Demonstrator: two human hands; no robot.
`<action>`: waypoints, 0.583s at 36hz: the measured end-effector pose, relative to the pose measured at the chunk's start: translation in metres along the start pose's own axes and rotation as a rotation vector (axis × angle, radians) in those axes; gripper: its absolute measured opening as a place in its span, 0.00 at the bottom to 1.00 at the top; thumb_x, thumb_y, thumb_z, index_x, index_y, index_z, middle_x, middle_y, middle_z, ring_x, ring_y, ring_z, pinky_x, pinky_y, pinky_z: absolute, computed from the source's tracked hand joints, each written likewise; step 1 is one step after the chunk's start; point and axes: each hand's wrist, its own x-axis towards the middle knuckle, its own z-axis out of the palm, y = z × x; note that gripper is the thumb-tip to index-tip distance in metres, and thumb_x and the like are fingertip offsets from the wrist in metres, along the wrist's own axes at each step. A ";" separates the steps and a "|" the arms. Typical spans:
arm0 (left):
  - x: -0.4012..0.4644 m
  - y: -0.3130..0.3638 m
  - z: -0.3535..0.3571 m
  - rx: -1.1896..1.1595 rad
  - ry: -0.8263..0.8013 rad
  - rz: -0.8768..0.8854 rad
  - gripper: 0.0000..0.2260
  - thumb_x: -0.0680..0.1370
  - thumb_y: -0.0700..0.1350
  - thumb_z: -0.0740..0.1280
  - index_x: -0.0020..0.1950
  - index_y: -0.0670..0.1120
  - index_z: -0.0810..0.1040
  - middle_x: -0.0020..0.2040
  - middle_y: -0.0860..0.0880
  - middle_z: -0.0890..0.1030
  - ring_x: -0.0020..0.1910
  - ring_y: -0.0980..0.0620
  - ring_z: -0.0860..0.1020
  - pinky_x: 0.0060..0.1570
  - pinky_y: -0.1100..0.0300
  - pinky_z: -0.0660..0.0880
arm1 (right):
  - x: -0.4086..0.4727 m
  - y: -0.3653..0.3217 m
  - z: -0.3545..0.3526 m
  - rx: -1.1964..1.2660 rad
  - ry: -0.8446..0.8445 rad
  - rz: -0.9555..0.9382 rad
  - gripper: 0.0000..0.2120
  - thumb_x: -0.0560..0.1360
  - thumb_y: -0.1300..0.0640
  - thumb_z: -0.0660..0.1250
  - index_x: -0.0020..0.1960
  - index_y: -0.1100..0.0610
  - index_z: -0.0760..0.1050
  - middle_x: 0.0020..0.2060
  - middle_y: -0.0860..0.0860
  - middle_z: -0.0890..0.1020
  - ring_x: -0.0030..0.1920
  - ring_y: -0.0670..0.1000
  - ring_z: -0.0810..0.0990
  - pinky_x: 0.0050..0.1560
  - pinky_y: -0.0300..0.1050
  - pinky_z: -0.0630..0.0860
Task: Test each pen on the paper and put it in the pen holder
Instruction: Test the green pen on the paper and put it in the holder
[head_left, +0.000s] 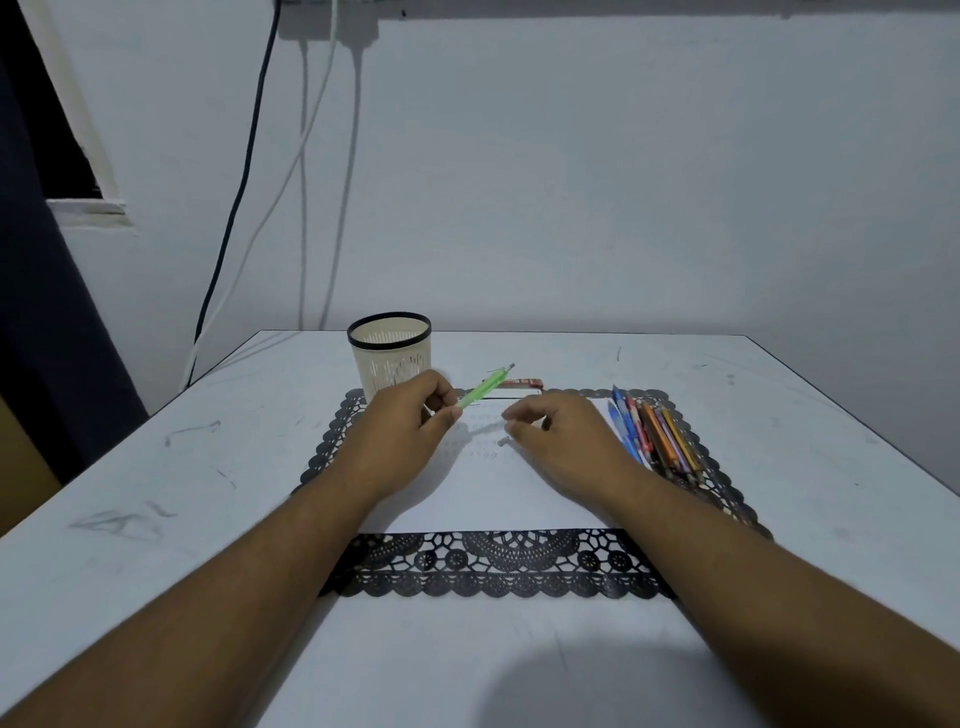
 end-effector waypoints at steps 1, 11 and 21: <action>0.000 0.000 0.000 0.001 0.001 -0.003 0.03 0.81 0.46 0.69 0.48 0.50 0.79 0.42 0.54 0.83 0.39 0.55 0.80 0.38 0.68 0.71 | 0.001 0.001 0.002 -0.064 -0.022 -0.010 0.08 0.80 0.51 0.71 0.57 0.49 0.84 0.46 0.39 0.82 0.44 0.38 0.78 0.48 0.41 0.73; -0.001 -0.003 -0.001 0.048 -0.015 -0.045 0.04 0.81 0.49 0.69 0.47 0.53 0.78 0.43 0.56 0.83 0.41 0.57 0.81 0.39 0.67 0.72 | 0.011 0.005 0.007 -0.233 -0.133 -0.009 0.05 0.80 0.54 0.70 0.46 0.48 0.82 0.42 0.42 0.82 0.44 0.43 0.79 0.49 0.48 0.78; 0.004 -0.014 0.004 0.015 -0.055 -0.026 0.05 0.81 0.50 0.69 0.45 0.56 0.77 0.42 0.61 0.81 0.41 0.56 0.81 0.49 0.46 0.80 | 0.005 0.006 -0.008 0.132 0.001 0.064 0.08 0.83 0.61 0.64 0.48 0.52 0.79 0.43 0.53 0.83 0.45 0.53 0.82 0.48 0.52 0.79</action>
